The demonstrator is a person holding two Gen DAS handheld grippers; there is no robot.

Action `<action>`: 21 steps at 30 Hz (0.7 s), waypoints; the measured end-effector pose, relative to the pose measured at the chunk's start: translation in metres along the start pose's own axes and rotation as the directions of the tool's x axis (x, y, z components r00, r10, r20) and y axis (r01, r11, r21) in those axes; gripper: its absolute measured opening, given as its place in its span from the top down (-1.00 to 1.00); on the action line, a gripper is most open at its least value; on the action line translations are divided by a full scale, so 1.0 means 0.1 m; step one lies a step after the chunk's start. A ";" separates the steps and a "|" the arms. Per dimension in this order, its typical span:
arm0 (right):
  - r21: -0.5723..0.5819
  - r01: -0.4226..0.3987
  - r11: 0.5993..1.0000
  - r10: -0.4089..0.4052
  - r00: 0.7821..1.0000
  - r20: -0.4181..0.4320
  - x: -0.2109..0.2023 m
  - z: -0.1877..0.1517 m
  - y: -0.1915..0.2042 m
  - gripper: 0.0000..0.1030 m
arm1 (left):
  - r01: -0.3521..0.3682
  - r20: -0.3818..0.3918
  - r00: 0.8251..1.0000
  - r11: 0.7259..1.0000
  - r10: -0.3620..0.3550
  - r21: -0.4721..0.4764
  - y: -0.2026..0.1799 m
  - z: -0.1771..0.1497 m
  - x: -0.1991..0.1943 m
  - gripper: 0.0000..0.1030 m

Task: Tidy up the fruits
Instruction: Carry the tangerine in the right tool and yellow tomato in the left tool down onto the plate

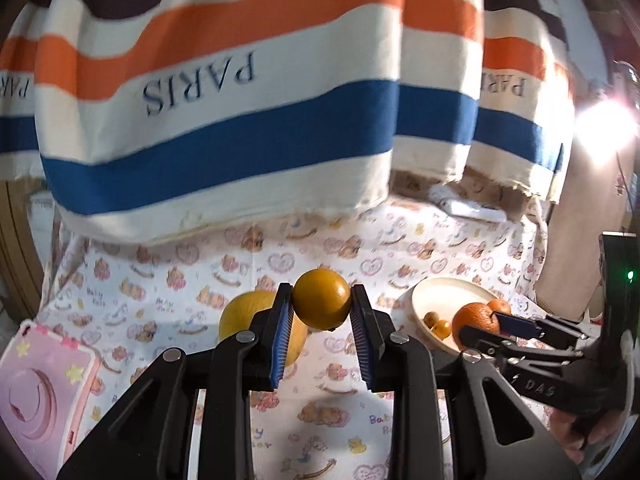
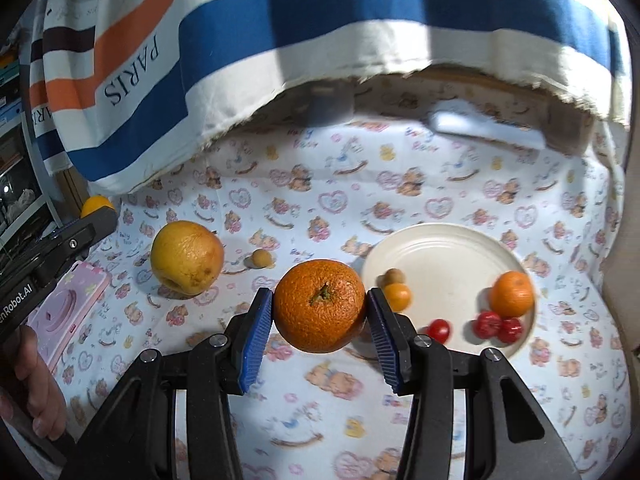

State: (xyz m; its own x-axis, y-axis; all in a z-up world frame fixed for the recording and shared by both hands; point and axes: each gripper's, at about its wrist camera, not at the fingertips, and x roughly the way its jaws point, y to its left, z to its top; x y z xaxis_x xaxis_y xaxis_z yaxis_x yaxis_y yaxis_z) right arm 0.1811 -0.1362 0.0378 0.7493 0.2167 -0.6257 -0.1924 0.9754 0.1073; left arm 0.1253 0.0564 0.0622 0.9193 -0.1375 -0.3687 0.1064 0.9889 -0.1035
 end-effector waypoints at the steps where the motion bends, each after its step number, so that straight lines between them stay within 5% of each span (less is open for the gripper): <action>1: 0.004 0.003 1.000 -0.003 1.000 0.011 -0.05 0.00 -0.04 0.04 | 0.003 0.014 1.000 1.000 -0.003 0.009 -0.03 0.00 -0.03 0.47; 10: 0.034 0.031 0.999 -0.036 0.985 0.170 -0.58 0.02 -0.37 0.04 | 0.061 0.090 0.994 0.998 -0.064 0.033 -0.21 0.02 -0.20 0.47; 21: 0.123 0.049 0.991 -0.083 0.954 0.287 -0.67 0.27 -0.83 0.04 | 0.164 -0.020 0.986 0.984 -0.163 0.075 -0.78 0.24 0.19 0.47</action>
State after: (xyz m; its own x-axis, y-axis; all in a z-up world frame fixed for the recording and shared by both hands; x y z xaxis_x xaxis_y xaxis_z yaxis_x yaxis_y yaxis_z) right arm 0.1639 -0.2304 0.0916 0.9130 0.1374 -0.3841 -0.0761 0.9824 0.1706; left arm 0.1437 -0.0216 0.0855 0.8819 -0.2976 -0.3655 0.2836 0.9544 -0.0928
